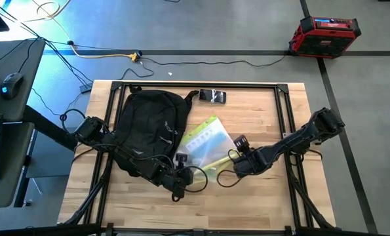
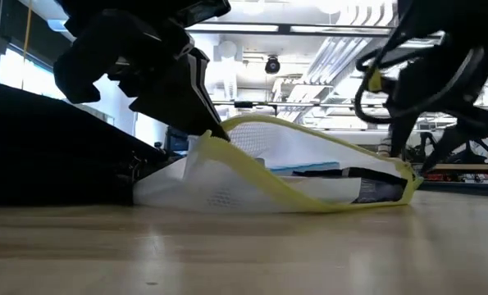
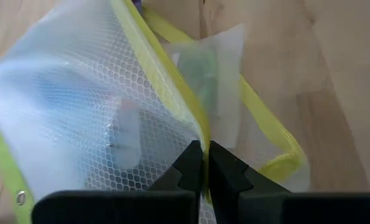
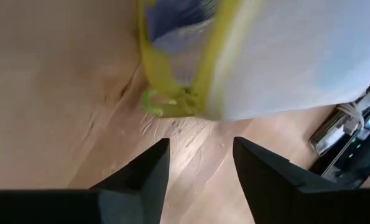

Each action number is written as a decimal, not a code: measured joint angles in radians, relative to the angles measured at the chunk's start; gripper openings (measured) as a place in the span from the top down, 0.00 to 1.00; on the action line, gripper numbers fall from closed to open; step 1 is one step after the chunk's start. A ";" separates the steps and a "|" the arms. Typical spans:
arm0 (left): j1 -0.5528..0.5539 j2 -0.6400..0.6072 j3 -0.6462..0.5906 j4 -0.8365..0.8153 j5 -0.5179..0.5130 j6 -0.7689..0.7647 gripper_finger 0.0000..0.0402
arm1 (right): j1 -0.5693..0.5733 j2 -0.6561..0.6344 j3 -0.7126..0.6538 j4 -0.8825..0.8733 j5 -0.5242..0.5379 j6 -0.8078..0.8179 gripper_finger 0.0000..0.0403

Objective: Unpack backpack
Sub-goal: Adjust the items in the transparent zip bag

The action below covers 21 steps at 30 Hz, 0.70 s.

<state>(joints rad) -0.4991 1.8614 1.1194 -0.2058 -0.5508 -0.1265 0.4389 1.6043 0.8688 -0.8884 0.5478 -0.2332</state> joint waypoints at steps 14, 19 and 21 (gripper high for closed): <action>0.073 0.000 0.000 -0.047 -0.041 0.094 1.00 | 0.000 0.001 -0.126 0.393 0.046 -0.050 0.73; 0.116 0.000 0.000 -0.096 -0.088 0.182 1.00 | 0.000 0.001 -0.126 0.376 0.017 0.043 0.96; 0.135 0.000 0.000 -0.113 -0.107 0.228 1.00 | 0.007 0.001 -0.126 0.377 -0.002 0.076 0.98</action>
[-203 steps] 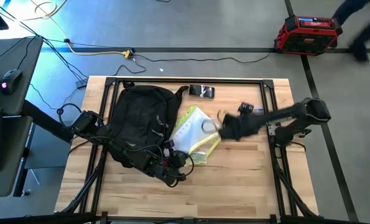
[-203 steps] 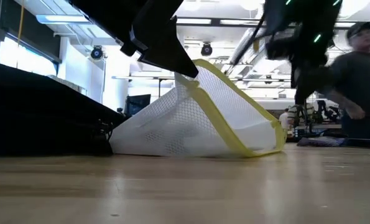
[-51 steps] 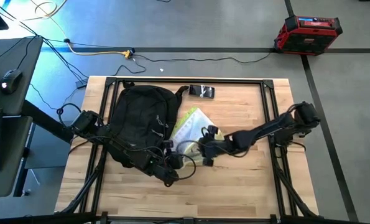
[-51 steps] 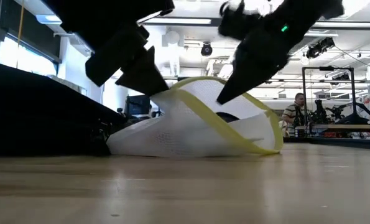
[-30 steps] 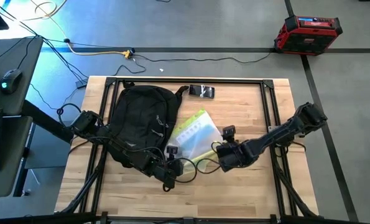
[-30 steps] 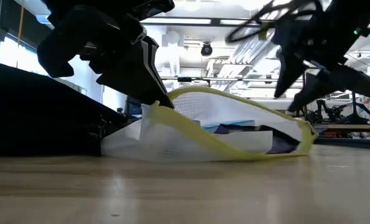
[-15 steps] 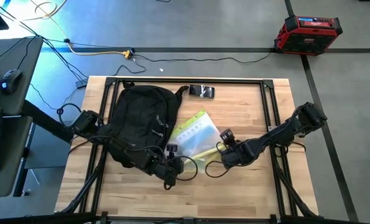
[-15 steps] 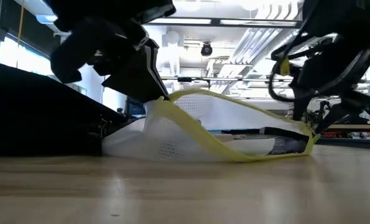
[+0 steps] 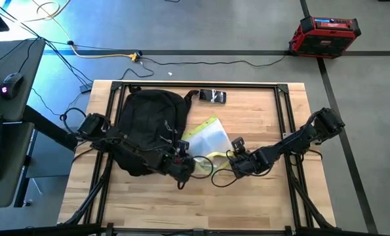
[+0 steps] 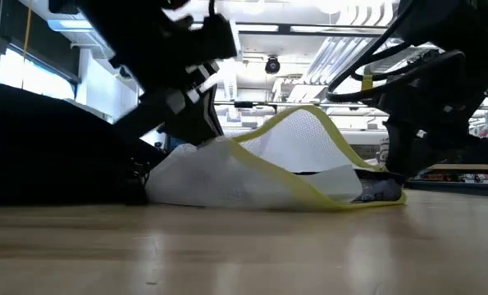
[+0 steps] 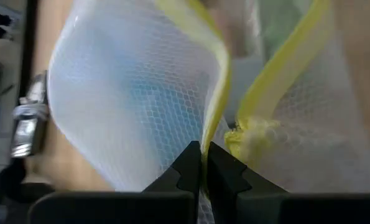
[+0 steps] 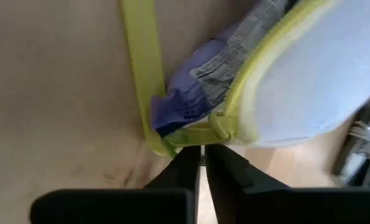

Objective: Unpack backpack
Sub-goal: Adjust the items in the transparent zip bag

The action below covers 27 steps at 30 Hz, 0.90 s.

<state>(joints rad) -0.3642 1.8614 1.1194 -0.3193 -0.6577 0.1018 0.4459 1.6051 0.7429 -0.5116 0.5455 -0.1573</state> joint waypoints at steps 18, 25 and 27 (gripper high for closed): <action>-0.043 0.000 0.000 0.042 0.121 -0.237 1.00 | 0.292 -0.002 0.048 0.002 0.058 0.489 1.00; -0.064 0.000 0.000 0.140 0.076 -0.232 1.00 | 0.322 -0.003 0.143 0.089 0.086 0.673 1.00; -0.063 0.000 0.000 0.183 0.072 -0.237 1.00 | 0.312 0.005 0.144 0.115 0.085 0.765 0.98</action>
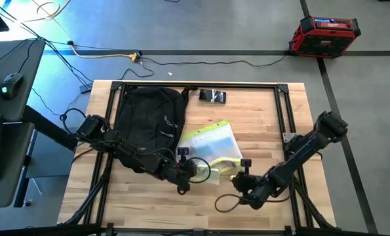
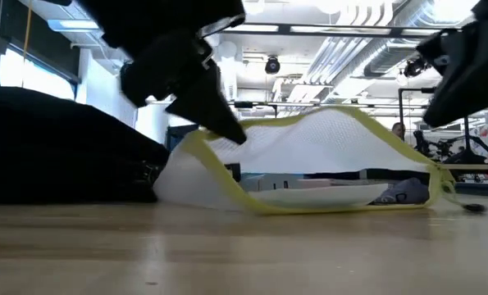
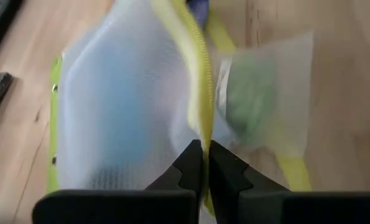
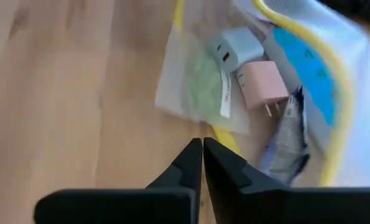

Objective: Unpack backpack
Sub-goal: Adjust the items in the transparent zip bag

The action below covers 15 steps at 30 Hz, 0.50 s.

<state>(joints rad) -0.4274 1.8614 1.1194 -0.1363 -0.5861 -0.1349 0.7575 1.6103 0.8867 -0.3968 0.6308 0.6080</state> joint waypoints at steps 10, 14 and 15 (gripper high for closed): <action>-0.012 0.000 0.000 0.074 -0.003 -0.003 1.00 | -0.094 0.032 0.000 -0.101 0.016 0.111 0.70; -0.012 0.000 0.000 0.074 -0.002 -0.003 1.00 | -0.145 0.032 0.000 -0.215 0.003 0.179 0.60; -0.012 0.000 0.000 0.074 -0.002 -0.003 1.00 | -0.158 0.032 0.000 -0.250 0.003 0.208 0.58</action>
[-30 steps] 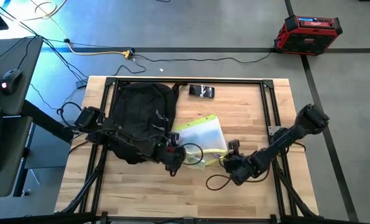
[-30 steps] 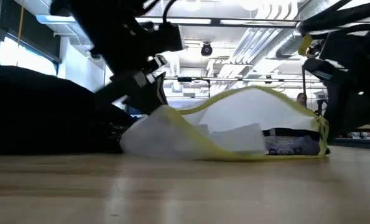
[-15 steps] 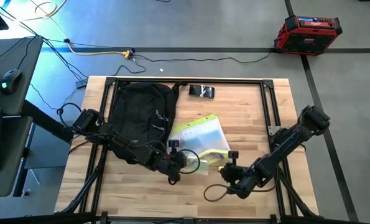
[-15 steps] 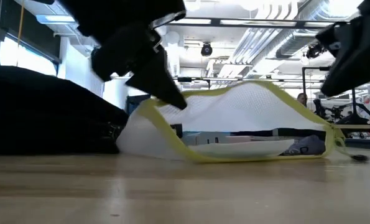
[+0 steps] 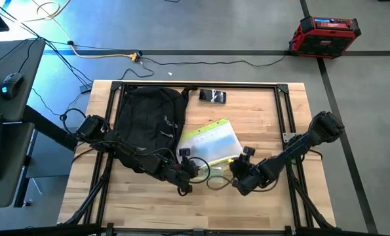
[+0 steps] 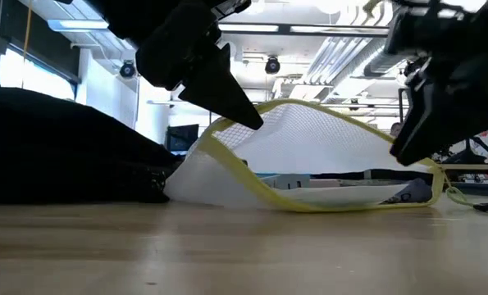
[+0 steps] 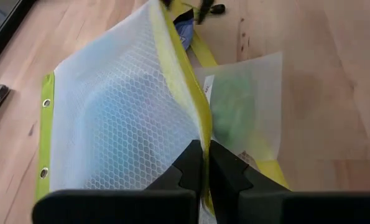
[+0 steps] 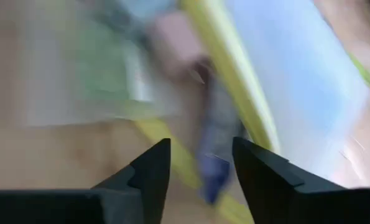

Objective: Unpack backpack
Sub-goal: Adjust the items in the transparent zip bag

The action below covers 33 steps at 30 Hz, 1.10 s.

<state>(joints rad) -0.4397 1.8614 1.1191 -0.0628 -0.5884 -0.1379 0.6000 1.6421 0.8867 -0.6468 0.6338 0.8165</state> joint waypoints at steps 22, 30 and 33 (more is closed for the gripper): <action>0.000 0.000 0.000 0.001 -0.001 -0.001 1.00 | -0.118 0.082 -0.001 -0.011 -0.070 0.108 0.75; -0.001 0.000 0.000 0.006 -0.015 -0.001 1.00 | -0.120 0.118 0.000 0.026 -0.051 0.071 0.91; -0.001 0.000 0.000 0.011 -0.049 -0.011 1.00 | -0.112 0.106 0.022 0.036 -0.046 0.040 0.98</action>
<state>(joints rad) -0.4408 1.8614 1.1191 -0.0521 -0.6377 -0.1489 0.4878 1.7476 0.9083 -0.6104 0.5880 0.8561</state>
